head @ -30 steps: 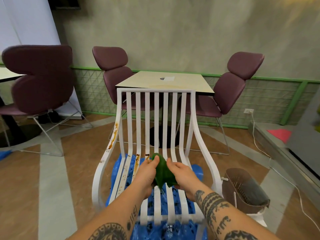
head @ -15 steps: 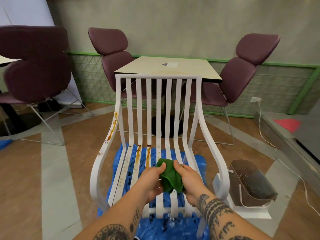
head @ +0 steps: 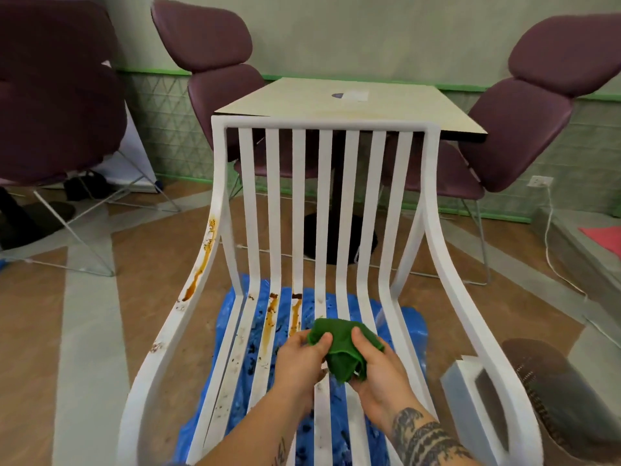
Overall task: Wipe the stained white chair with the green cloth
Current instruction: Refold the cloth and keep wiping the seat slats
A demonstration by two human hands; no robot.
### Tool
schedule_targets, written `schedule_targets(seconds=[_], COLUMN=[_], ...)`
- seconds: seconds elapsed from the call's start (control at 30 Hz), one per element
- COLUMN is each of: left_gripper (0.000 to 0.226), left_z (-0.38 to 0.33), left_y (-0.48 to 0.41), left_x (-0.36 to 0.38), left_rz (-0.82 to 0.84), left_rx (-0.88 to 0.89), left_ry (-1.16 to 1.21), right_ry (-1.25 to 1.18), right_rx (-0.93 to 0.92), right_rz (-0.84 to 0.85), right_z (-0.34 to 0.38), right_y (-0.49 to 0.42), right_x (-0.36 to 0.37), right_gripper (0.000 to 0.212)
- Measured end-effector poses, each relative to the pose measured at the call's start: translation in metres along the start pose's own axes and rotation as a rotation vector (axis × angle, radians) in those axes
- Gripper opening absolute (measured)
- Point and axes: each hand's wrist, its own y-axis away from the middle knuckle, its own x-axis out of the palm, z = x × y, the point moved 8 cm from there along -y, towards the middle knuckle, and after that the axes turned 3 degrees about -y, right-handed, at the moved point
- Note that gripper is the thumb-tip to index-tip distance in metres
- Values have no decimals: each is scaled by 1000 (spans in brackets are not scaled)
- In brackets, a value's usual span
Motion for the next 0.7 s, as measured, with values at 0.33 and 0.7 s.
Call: schedule_targets(seconds=[0.33,0.7], left_gripper=[22,20], left_z=[-61,-20], left_y=[-118,-184], left_x=[-84,-144], left_rz=[-469,-551], left_rx=[220,-29], left_ry=[-424,-545], right_ry=[485,1685], right_rx=[-306,-666], right_rz=[-274,186], right_z=[46,1], right_y=[-154,-245], right_x=[5,88], right_gripper=[38,57])
